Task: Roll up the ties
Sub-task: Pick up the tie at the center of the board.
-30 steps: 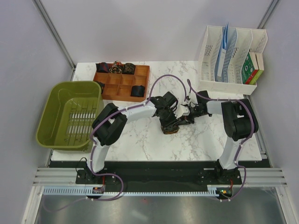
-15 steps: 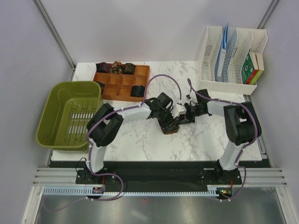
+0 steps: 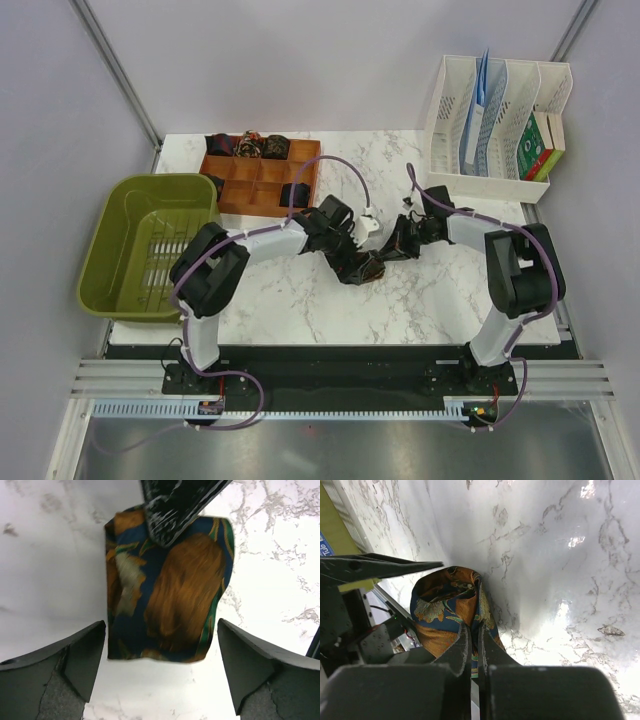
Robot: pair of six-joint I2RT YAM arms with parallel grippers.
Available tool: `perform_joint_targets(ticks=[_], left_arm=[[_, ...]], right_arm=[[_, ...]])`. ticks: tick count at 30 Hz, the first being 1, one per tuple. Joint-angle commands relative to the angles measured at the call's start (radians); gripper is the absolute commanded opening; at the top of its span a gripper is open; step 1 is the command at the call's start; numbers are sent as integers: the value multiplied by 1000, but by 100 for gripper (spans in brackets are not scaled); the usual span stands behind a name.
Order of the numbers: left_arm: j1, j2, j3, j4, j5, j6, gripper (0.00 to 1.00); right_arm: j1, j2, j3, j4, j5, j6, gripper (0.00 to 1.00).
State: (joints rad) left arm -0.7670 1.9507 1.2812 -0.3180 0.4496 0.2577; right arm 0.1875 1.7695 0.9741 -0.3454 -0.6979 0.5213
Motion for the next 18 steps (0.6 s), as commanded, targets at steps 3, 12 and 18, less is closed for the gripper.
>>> perform_joint_targets(ticks=[3,12,18], left_arm=[[46,-147,-60,53,21,-69,100],[149,-392,-120,5,-49,-121,100],[271,-509,-123,-26,-179,-190,99]], right_arm=[[-5,-53,47,-4,37,61,0],[41,-96,184,3,106,178,0],[142,-68,348,16,219,247,0]])
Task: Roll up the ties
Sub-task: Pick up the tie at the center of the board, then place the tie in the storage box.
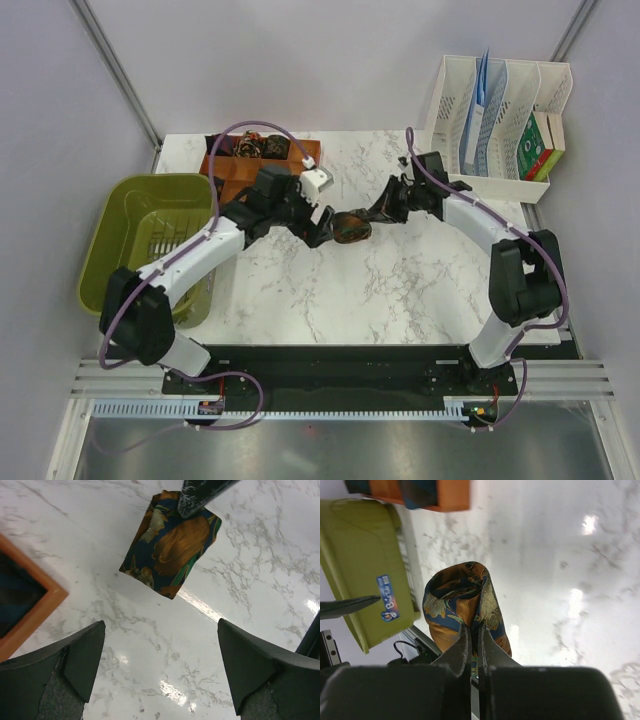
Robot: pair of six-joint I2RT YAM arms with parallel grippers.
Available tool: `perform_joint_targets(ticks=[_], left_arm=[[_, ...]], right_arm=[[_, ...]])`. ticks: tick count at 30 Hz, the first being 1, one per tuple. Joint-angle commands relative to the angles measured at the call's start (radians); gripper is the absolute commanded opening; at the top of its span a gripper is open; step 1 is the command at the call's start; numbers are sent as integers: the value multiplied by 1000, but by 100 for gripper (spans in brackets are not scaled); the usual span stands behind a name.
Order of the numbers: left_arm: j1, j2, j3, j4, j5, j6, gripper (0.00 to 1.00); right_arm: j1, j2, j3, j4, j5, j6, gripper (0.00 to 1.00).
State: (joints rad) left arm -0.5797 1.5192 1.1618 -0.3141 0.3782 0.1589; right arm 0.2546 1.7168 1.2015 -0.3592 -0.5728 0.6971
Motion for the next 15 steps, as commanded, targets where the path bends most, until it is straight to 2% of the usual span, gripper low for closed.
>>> perform_joint_targets(ticks=[1,6,11,15], left_arm=[[112,-96,-1,-45,-101,-128,99],[251,-160,19,-56,-99,-150,100],[316,-209,7,-48,-203,-137,100],[397,-224,9,-39,-187,-150,99]], right_arm=[[93,-8,180,31,112,70,0],[214,111,392,31,244,55,0],[294,277,591,35,387,94,0],[373,397,722,23,491,124,0]])
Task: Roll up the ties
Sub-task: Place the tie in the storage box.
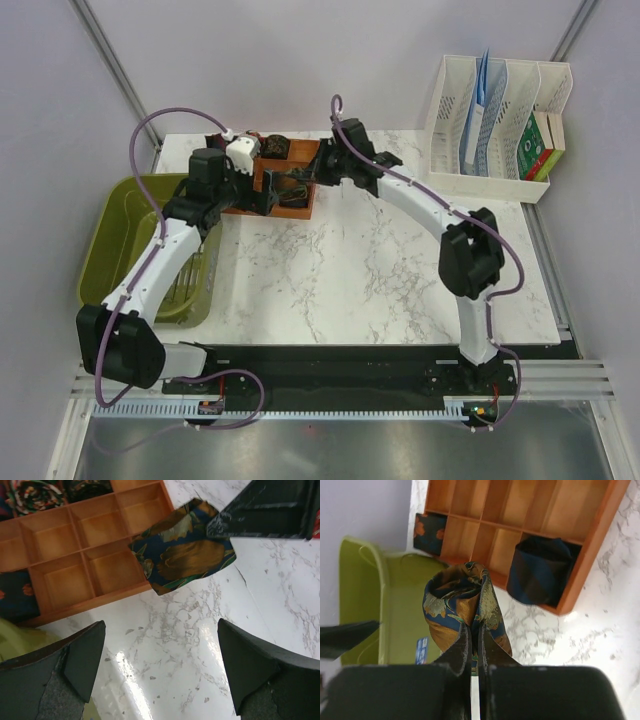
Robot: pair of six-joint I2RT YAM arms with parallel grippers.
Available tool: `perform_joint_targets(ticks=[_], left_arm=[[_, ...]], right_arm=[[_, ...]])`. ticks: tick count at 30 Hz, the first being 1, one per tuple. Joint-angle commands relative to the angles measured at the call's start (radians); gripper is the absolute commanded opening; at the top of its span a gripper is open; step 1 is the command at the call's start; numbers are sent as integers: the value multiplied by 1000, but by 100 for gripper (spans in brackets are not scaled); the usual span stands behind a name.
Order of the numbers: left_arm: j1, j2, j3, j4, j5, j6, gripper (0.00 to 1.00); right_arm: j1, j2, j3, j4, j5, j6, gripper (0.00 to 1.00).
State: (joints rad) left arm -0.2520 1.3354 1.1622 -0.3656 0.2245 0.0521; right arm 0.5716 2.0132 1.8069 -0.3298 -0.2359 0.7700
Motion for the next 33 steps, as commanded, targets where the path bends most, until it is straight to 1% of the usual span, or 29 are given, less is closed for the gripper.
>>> perform_joint_targets(ticks=[1,3,5,7,11,13,16,22,27,33], left_arm=[[86,-44,11,14,-28,-69,100],[121,-48,19,14,-30,-74,99],[135,-50,14,25,-34,-74,100],[137,-38,11,31,-34,-61,100],[137,-19,17,34,-57,-66,100],[137,-21,14,37,-53,-78,99],[137,-30,-10,43,-42,-84,100],[138,-28,-27,54,-54,-61,100],[137,2,-26,65,-76,-58,100],[137,24,-12,68,-102,-64,100]], right_arm=[[65,145,168,-6,177,55,0],[97,185,222,-6,230,54,0],[112,231,279,-5,266,61,0],[128,272,321,-3,335,64,0],[132,328,364,38,391,80,0],[139,350,382,49,435,77,0],[145,372,387,60,461,89,0],[159,404,382,72,454,101,0],[172,424,379,84,446,106,0],[172,453,381,113,406,137,0]])
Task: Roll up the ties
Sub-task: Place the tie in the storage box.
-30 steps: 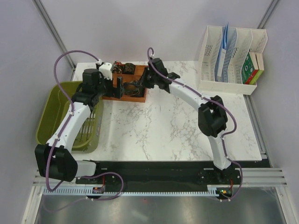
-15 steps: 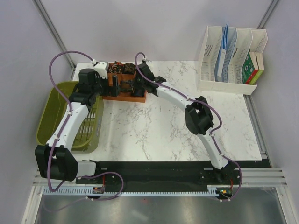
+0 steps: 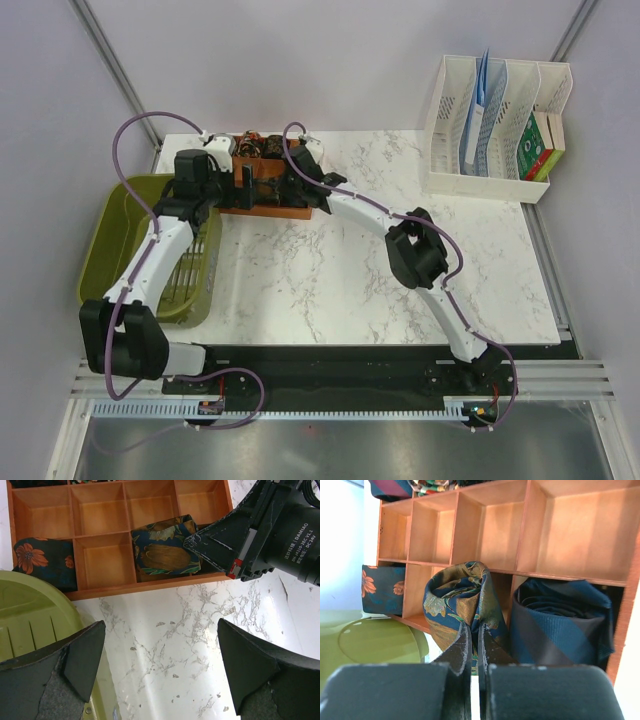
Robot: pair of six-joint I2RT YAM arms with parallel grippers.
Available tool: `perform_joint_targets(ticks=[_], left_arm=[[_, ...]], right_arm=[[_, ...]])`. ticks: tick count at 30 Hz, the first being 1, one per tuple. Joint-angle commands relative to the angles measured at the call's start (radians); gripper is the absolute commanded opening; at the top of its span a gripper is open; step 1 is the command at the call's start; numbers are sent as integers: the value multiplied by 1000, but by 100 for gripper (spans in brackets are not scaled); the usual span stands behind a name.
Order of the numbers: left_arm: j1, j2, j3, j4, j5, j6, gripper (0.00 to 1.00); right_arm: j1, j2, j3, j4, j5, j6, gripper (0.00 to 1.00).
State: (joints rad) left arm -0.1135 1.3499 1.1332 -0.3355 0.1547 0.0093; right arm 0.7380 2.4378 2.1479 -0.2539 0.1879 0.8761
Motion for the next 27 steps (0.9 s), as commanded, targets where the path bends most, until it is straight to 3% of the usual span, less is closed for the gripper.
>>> perform_joint_targets(ticks=[1,6,9,16,19,27], left_arm=[[-2,9,16,38,-30,-20,100],[-2,35,5,42,-46,-12,100],[-2,66,22,44,-69,32,92],[-2,155,102,105,55,89,54],[-3,218,160,108,80,100,42],[-6,457,330,89,-3,104,37]], right_arm=[[8,33,43,39,-15,29,0],[8,66,56,42,-13,23,0],[8,72,47,50,-8,20,0],[4,75,44,79,-33,15,0],[4,69,38,77,-39,20,0],[-2,61,29,79,-53,31,0]])
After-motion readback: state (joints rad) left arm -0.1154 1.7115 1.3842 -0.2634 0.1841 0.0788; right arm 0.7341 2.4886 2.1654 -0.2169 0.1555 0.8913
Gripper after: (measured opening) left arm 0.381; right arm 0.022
